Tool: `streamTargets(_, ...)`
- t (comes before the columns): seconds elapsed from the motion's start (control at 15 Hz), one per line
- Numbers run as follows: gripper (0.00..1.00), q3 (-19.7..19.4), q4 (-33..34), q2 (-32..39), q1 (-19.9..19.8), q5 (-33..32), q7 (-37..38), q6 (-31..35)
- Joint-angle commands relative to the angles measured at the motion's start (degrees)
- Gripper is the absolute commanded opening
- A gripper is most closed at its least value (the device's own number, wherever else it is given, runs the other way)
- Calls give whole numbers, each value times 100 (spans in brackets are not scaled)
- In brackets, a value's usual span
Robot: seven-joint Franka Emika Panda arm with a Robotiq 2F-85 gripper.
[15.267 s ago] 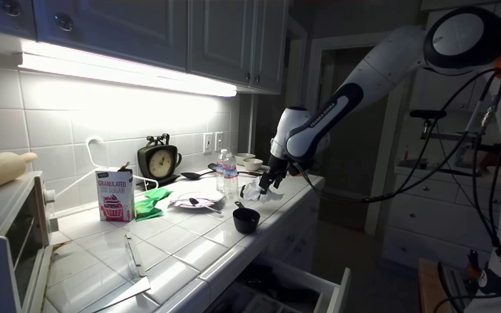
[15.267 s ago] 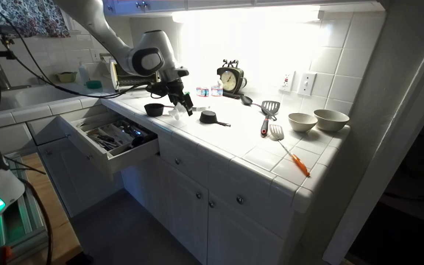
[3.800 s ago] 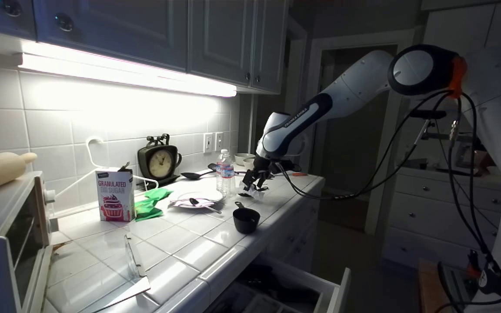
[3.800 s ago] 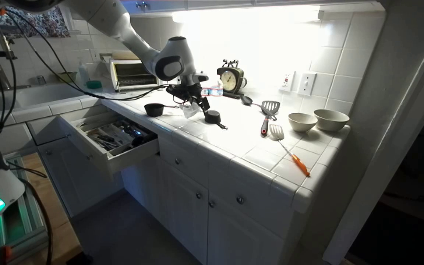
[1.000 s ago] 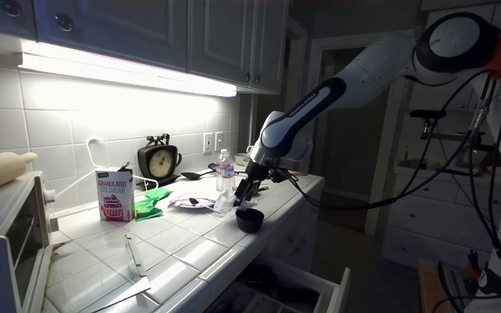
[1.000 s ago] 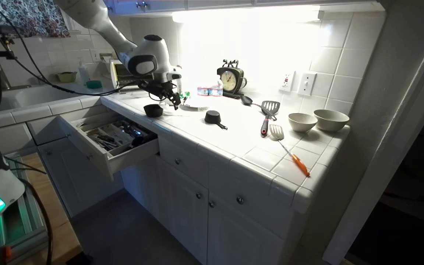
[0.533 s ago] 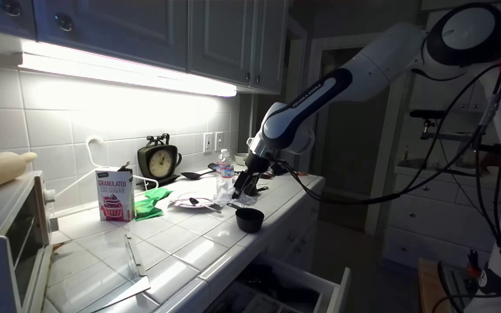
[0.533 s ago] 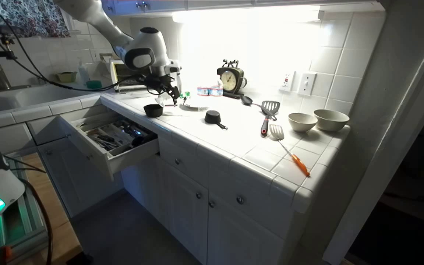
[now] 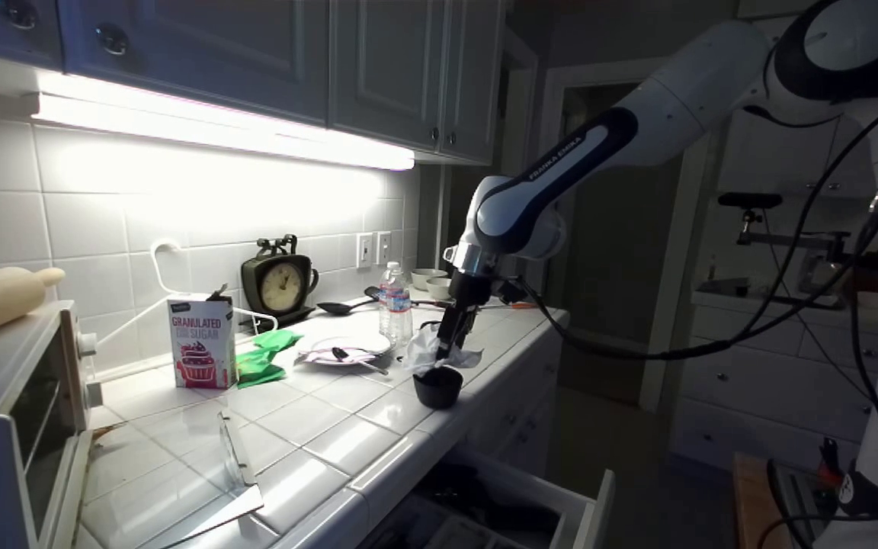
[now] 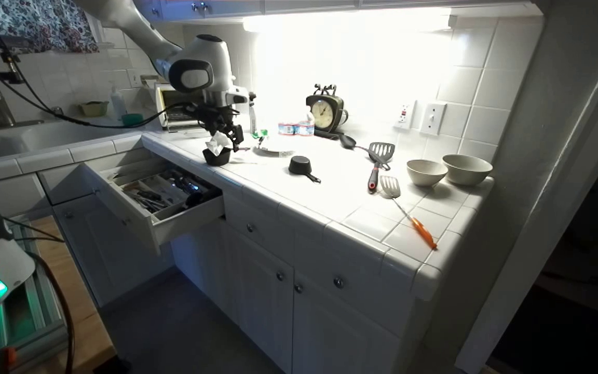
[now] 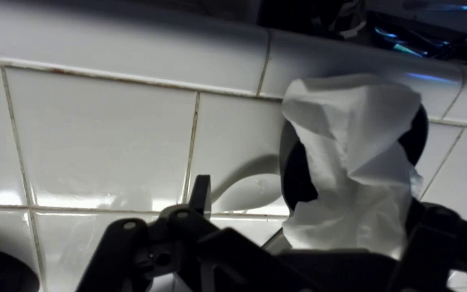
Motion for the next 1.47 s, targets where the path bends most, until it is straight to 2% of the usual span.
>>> streamTargets(0.0, 100, -303, -151, -131, 255, -388, 87, -390)
streamTargets(0.4, 100, -375, -116, -7, 405, -346, 224, -331)
streamTargets(1.13, 100, -660, 146, 373, 807, -778, 1426, -239)
streamTargets(1.4, 100, -657, 205, 495, 837, -685, 1656, -58)
